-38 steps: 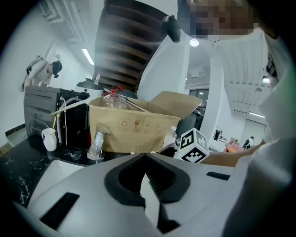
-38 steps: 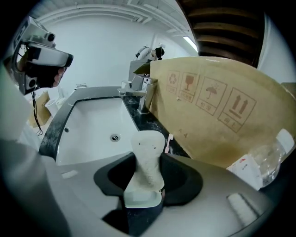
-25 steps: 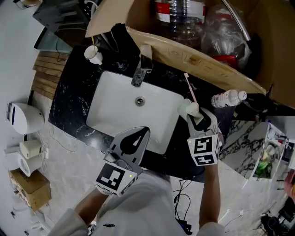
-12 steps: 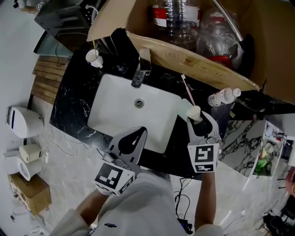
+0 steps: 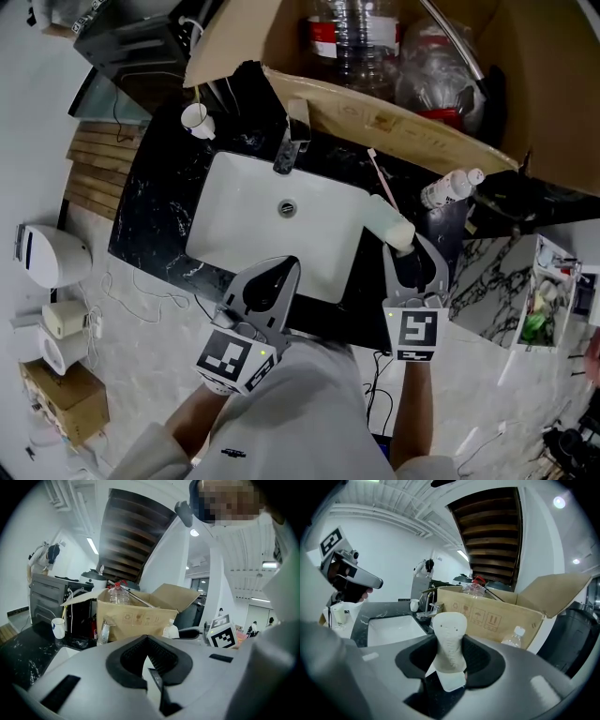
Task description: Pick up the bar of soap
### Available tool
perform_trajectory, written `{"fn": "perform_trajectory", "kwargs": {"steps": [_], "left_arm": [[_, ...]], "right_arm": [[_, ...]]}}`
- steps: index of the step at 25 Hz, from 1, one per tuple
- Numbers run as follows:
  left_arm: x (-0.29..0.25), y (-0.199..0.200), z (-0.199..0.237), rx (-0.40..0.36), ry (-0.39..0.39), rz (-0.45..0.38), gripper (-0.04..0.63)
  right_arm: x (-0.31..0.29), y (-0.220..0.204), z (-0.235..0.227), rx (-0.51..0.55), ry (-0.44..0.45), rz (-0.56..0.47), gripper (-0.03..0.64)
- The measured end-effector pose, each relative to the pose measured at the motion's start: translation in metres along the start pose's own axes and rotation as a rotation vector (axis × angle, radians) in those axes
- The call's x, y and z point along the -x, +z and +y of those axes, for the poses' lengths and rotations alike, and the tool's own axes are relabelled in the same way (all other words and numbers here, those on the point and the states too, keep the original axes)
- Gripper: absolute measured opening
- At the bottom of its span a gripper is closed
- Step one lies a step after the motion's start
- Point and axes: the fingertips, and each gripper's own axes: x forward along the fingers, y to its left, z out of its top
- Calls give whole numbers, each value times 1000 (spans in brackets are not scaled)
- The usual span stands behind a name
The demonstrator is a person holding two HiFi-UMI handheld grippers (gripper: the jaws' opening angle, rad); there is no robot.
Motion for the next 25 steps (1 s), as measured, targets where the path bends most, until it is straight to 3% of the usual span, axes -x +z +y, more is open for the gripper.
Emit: {"fn": "perform_trajectory", "kwargs": {"steps": [17, 21, 25], "left_arm": [[47, 19, 2, 0, -6, -70, 0], [51, 20, 1, -1, -18, -77, 0], [55, 20, -3, 2, -32, -80, 0]], "right_arm": [[81, 56, 34, -81, -51, -173, 184], [98, 55, 40, -74, -57, -175, 184], [115, 57, 45, -132, -74, -191, 184]]}}
